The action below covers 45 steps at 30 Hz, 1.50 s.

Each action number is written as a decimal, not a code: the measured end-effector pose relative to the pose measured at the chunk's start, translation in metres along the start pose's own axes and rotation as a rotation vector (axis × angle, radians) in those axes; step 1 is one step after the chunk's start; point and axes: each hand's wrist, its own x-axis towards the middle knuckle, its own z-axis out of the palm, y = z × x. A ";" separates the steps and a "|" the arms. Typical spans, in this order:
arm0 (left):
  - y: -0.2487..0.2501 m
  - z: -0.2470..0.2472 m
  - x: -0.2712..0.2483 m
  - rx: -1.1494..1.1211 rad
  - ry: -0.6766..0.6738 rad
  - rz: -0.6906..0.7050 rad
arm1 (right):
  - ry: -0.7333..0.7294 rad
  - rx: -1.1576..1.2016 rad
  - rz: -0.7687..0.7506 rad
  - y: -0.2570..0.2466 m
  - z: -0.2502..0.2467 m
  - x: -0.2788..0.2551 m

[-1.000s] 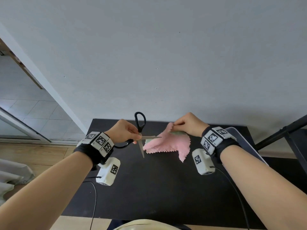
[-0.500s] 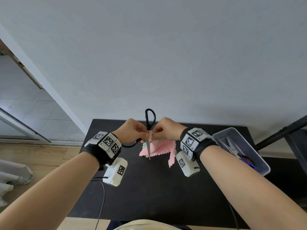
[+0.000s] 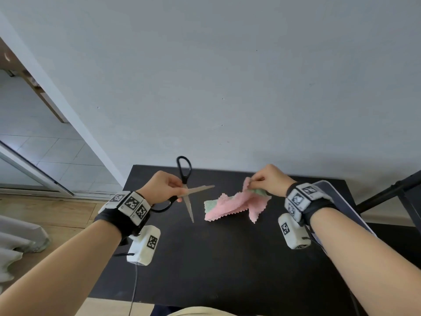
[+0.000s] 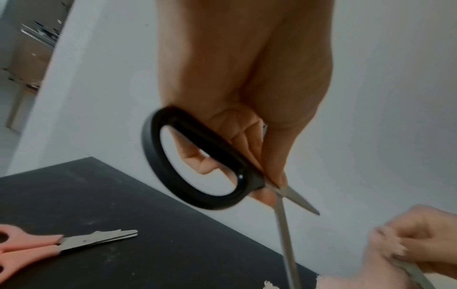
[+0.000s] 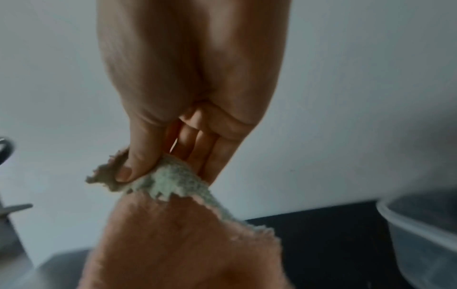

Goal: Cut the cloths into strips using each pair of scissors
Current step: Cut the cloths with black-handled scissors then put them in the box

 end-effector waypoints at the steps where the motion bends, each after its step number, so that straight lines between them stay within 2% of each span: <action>1: -0.003 -0.003 0.000 -0.050 0.031 -0.017 | 0.034 0.081 0.002 0.004 -0.003 -0.003; 5: 0.005 0.006 0.004 -0.196 0.075 -0.021 | 0.094 0.467 -0.007 -0.015 0.018 -0.009; 9: 0.015 0.018 0.008 -0.266 0.071 0.011 | 0.128 0.843 0.048 -0.034 0.049 0.000; 15: 0.027 0.026 0.009 -0.282 0.077 0.040 | 0.066 1.177 0.097 -0.051 0.068 0.005; 22: 0.037 0.033 0.007 -0.367 0.116 0.049 | 0.050 1.252 0.113 -0.065 0.075 0.007; 37: 0.033 0.027 0.003 -0.308 0.026 0.003 | 0.109 1.278 0.161 -0.066 0.061 0.008; 45: 0.031 0.024 -0.002 -0.281 0.025 0.029 | 0.187 1.271 0.204 -0.062 0.054 0.008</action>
